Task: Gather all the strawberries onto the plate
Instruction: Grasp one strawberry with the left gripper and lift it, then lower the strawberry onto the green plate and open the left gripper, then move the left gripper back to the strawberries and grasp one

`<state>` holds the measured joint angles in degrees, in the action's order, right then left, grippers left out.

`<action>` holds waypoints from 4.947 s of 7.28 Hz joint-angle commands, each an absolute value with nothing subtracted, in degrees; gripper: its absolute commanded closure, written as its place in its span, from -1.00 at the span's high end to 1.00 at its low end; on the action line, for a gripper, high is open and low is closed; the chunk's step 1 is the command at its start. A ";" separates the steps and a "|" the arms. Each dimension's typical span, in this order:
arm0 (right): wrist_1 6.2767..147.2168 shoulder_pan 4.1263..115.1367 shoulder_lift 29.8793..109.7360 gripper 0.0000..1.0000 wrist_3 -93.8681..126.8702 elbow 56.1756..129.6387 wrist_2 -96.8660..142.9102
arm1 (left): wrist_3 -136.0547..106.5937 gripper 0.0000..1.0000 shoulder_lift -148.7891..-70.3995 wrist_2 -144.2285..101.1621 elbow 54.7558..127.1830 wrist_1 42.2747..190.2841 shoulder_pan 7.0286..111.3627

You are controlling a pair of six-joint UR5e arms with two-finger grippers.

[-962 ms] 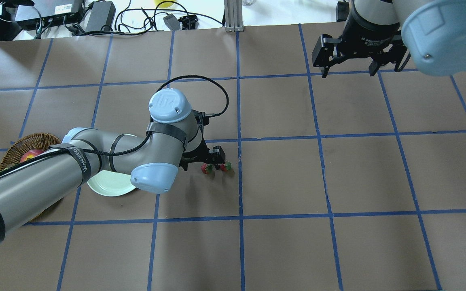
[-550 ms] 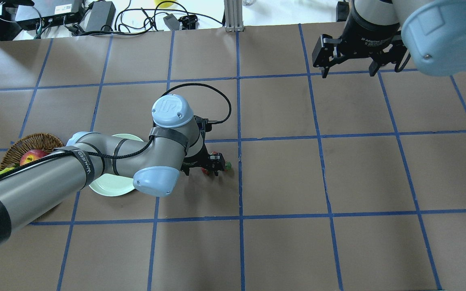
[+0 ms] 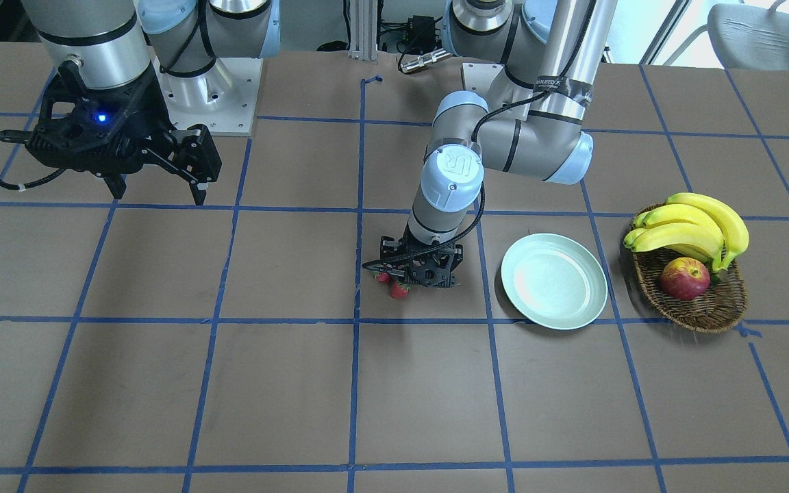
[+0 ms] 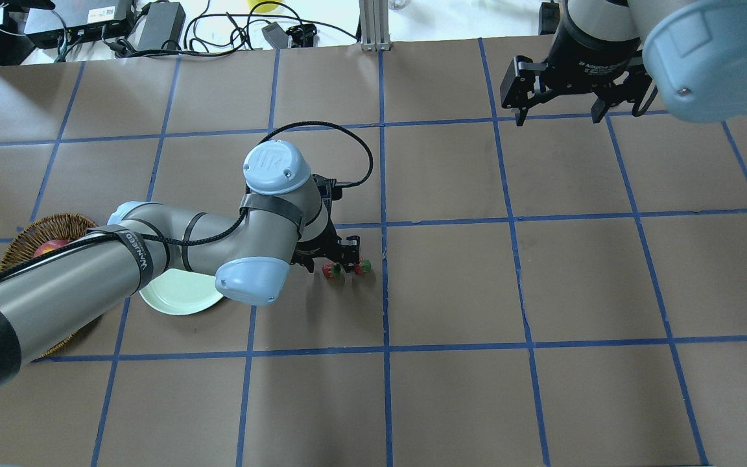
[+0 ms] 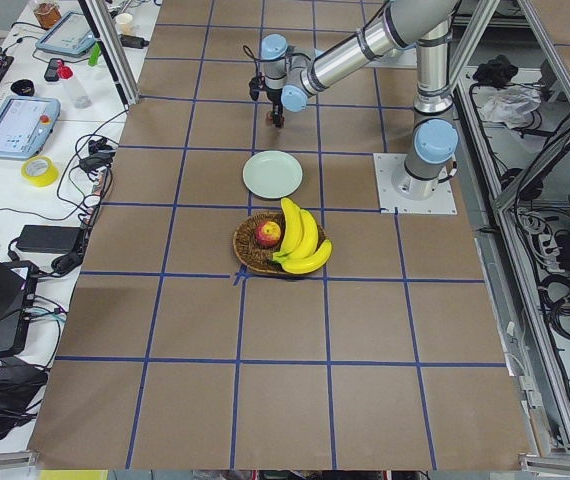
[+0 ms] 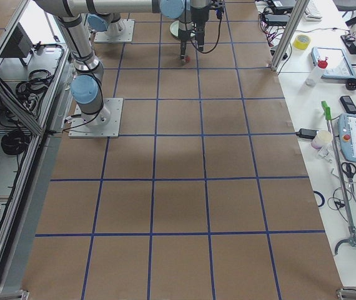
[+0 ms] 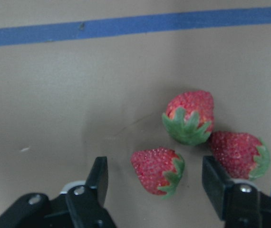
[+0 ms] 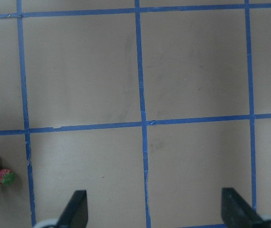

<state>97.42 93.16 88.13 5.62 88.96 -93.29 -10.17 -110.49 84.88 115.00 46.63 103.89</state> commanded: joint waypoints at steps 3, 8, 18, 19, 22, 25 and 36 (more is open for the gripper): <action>97.38 93.25 88.15 1.00 5.63 89.12 -92.99 | -10.37 -1.00 -111.18 85.43 115.05 47.20 103.89; 97.38 93.25 87.98 1.00 5.71 89.30 -93.16 | -7.58 -1.00 -108.99 91.05 99.62 68.68 100.56; 98.09 93.34 87.71 1.00 5.80 89.21 -92.90 | 12.04 1.00 -108.98 98.17 107.14 70.66 81.91; 98.17 93.43 87.63 1.00 5.97 89.21 -92.90 | 11.43 1.00 -108.72 97.65 106.96 70.49 82.18; 98.09 93.52 87.63 1.00 6.15 89.30 -92.90 | -12.07 1.00 -108.71 84.94 103.37 71.28 88.12; 98.17 93.69 87.63 1.00 6.33 89.30 -92.90 | -35.73 1.00 -111.17 72.69 103.27 63.13 92.01; 98.52 93.60 87.19 1.00 5.98 89.12 -92.90 | -44.83 -1.00 -117.33 72.25 106.44 54.14 98.26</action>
<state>98.36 93.68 87.28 6.05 89.20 -92.90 -44.98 -117.42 72.26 106.43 54.36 98.26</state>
